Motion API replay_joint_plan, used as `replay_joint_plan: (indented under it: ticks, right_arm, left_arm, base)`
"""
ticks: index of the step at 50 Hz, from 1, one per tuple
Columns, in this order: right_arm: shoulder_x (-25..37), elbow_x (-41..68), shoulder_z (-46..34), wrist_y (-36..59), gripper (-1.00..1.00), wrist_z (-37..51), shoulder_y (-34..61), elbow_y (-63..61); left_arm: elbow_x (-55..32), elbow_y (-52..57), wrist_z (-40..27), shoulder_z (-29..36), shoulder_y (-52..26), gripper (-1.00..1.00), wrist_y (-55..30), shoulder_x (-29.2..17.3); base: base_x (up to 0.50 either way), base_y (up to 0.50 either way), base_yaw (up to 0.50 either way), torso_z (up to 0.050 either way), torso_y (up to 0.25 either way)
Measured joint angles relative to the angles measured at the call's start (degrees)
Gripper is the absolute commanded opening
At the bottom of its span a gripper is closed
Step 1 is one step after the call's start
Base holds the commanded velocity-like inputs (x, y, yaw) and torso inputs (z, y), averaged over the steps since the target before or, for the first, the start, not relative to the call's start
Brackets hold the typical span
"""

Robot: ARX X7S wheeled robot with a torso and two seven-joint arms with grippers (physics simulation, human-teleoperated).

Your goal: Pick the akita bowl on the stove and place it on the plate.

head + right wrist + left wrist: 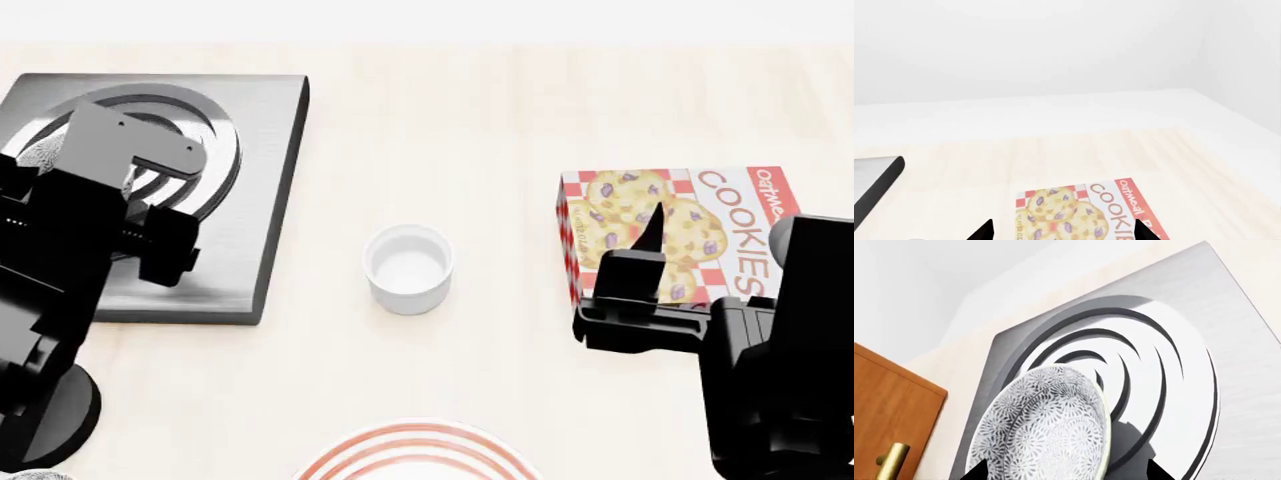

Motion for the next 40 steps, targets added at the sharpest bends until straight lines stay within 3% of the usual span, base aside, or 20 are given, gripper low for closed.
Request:
replay_joint_plan:
  ticks: [40]
  right_arm:
    - [0.5, 1.0, -0.4, -0.2, 1.0, 0.9, 0.1, 0.2]
  left_arm:
    - [-0.1, -1.4, 1.3, 1.1, 0.4, 1.0, 1.9, -1.2]
  base:
    - [0.0, 0.0, 0.0, 0.0, 0.0]
